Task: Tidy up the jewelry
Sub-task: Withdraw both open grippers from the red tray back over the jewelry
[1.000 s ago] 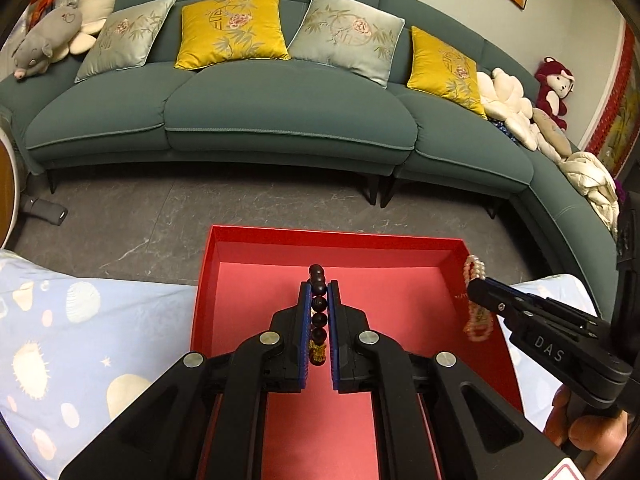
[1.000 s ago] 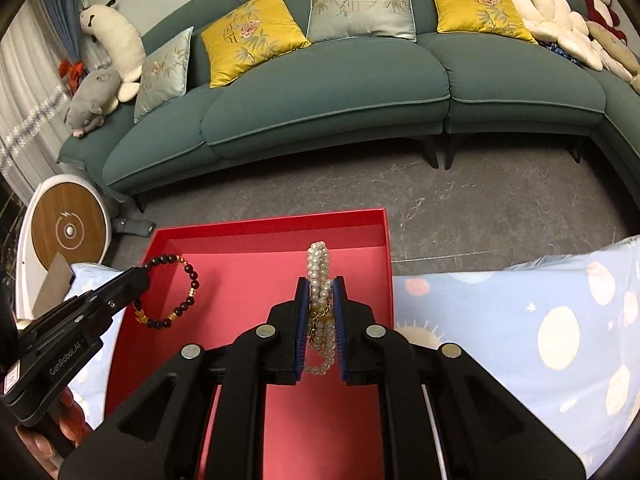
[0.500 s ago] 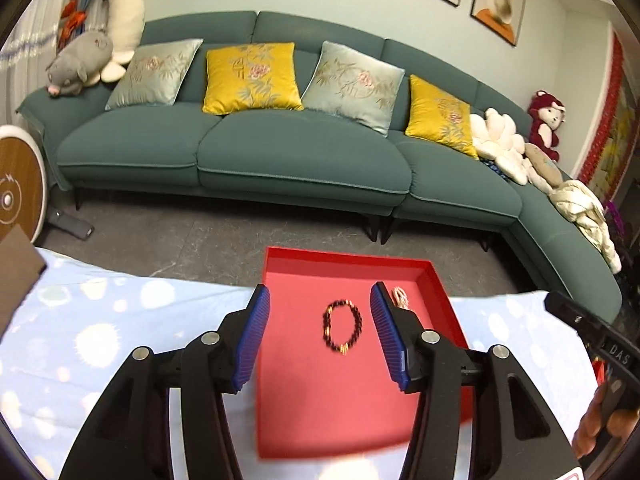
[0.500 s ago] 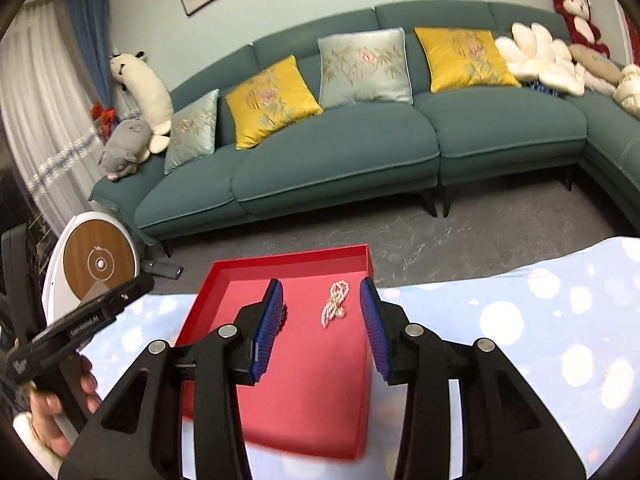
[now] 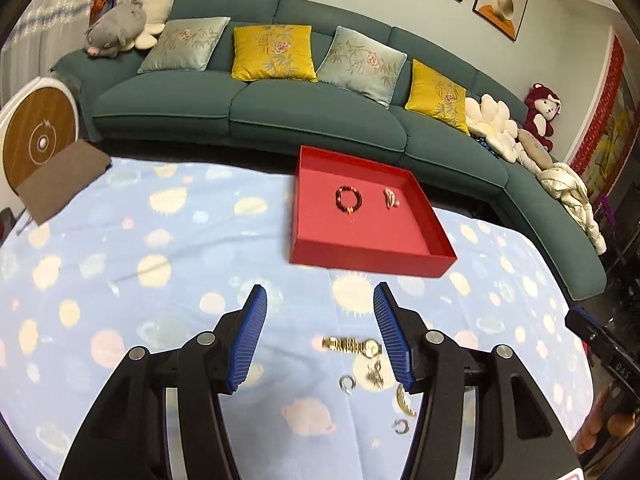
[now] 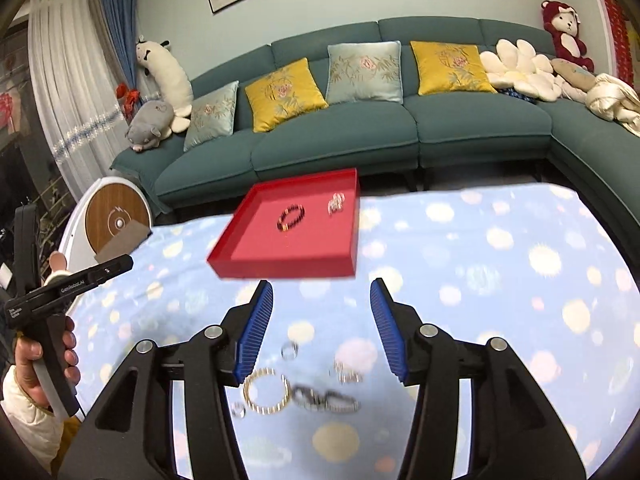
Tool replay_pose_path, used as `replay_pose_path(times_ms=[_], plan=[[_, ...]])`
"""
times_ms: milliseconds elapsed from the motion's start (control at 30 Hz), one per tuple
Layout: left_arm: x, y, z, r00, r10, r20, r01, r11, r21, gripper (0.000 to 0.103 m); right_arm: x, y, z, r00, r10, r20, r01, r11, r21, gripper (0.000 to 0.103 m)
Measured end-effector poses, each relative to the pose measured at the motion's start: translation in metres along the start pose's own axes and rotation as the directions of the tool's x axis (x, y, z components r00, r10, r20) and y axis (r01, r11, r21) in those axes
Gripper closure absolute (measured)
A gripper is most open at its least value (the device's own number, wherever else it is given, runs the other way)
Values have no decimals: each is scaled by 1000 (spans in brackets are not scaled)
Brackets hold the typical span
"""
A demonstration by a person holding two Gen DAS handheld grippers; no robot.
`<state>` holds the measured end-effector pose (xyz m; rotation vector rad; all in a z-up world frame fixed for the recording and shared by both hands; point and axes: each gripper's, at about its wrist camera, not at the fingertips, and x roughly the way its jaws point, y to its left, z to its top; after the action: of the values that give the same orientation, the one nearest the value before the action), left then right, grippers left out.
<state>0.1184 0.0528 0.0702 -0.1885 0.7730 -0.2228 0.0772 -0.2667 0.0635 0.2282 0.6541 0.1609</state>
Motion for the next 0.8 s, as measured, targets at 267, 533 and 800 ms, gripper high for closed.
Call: replay_pose_path(times_ms=[267, 533, 800], plan=[[3, 5, -66, 999, 28, -39, -29, 999, -31, 50, 10, 17, -56, 996, -2, -84, -7, 995, -103, 54], [21, -2, -82, 998, 41, -45, -40, 999, 37, 50, 45, 14, -82, 983, 14, -183, -37, 992, -123, 54], [30, -14, -86, 997, 22, -70, -17, 997, 70, 50, 76, 26, -91, 974, -9, -225, -58, 955, -289, 54]])
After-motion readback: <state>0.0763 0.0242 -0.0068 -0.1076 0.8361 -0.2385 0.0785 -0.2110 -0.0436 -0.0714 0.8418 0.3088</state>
